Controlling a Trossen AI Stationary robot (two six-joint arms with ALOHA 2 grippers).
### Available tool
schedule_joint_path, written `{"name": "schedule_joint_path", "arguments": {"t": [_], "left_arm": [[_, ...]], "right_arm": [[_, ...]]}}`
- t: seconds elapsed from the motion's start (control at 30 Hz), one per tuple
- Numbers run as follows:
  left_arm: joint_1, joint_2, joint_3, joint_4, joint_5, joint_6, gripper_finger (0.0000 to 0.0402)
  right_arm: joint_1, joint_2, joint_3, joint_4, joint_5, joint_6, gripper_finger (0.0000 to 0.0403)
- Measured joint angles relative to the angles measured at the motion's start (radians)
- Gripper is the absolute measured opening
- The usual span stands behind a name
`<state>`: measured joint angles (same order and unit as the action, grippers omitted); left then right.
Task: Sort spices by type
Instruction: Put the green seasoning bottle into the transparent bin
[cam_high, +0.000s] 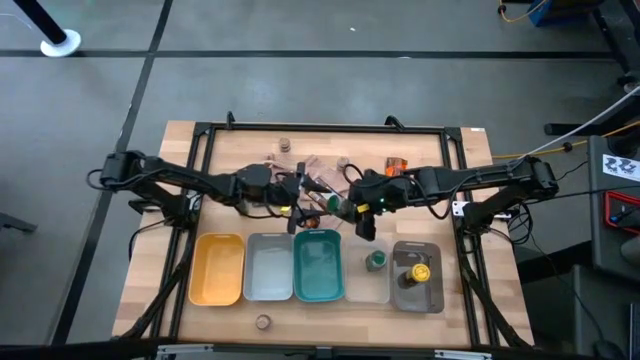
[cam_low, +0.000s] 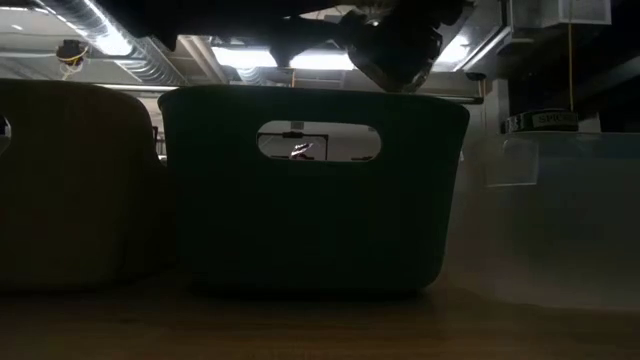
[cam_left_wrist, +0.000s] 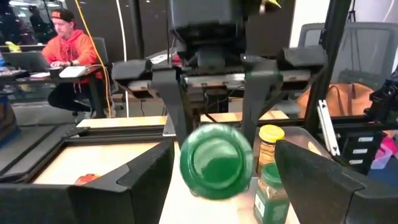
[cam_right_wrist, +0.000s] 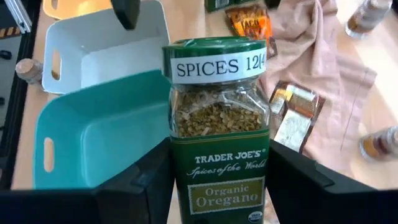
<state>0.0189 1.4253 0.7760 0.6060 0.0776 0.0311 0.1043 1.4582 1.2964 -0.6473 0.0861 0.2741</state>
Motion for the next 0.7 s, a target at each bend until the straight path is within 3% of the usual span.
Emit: {"name": "schedule_joint_path", "arguments": {"t": [0.37, 0.7], "left_arm": [[0.000, 0.010, 0.039, -0.103, 0.000, -0.084, 0.0269], [-0.022, 0.118, 0.053, -0.042, 0.001, -0.189, 0.0269]], "right_arm": [[0.000, 0.000, 0.000, -0.096, -0.080, 0.093, 0.0207], [0.000, 0.000, 0.001, -0.202, -0.121, 0.148, 0.0207]]}}
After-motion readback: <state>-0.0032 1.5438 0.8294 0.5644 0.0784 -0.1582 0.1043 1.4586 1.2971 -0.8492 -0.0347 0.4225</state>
